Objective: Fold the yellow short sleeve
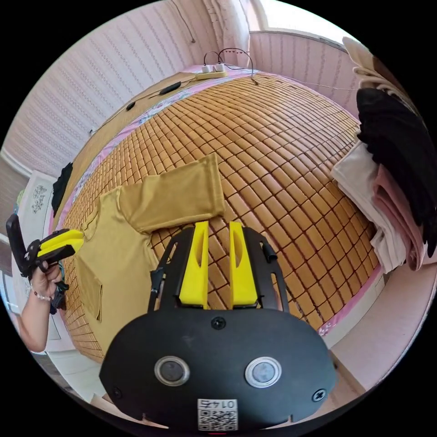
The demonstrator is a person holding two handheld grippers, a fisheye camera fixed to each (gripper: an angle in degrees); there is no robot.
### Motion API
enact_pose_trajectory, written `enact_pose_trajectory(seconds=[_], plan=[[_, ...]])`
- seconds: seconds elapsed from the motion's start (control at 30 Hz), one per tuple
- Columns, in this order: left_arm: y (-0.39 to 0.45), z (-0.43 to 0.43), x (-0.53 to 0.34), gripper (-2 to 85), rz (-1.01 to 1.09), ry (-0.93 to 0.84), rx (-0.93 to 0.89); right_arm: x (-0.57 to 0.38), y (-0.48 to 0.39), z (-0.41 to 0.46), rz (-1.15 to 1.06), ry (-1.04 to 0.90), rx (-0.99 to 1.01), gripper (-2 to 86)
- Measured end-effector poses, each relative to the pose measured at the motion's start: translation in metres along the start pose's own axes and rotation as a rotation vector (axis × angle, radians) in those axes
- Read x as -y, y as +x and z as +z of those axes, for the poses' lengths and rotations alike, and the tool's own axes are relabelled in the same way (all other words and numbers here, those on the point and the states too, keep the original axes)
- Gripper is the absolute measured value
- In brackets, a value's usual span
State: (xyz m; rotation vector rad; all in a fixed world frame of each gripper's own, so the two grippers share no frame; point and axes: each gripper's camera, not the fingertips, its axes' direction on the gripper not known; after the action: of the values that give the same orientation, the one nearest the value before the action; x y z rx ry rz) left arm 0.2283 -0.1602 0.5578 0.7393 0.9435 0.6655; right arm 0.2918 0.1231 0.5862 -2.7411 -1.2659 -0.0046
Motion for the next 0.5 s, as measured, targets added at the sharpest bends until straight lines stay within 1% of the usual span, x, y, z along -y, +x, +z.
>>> enact_pose_trajectory(seconds=[0.07, 0.1, 0.13, 0.27, 0.33, 0.43, 0.5], plan=[[0.002, 0.049, 0.054, 5.0, 0.024, -0.009, -0.016, -0.004, 0.011, 0.013, 0.033, 0.013, 0.065, 8.1], [0.004, 0.061, 0.066, 5.0, 0.032, -0.015, -0.01, -0.007, 0.017, 0.023, 0.05, 0.008, 0.096, 7.8], [0.005, 0.086, 0.088, 5.1, 0.034, -0.022, 0.016, -0.009, 0.02, 0.026, 0.059, 0.013, 0.099, 7.1], [0.012, 0.166, 0.153, 5.1, 0.045, -0.078, 0.002, -0.025, 0.039, 0.041, 0.081, 0.039, 0.171, 3.5], [0.02, 0.194, 0.17, 5.6, 0.069, -0.098, 0.019, -0.031, 0.047, 0.046, 0.081, 0.048, 0.192, 3.0], [0.03, 0.248, 0.184, 6.5, 0.08, -0.222, 0.047, -0.034, 0.061, 0.054, 0.079, 0.041, 0.232, 2.5], [0.039, 0.255, 0.182, 4.3, 0.124, -0.215, 0.081, -0.033, 0.068, 0.061, 0.06, 0.03, 0.246, 2.3]])
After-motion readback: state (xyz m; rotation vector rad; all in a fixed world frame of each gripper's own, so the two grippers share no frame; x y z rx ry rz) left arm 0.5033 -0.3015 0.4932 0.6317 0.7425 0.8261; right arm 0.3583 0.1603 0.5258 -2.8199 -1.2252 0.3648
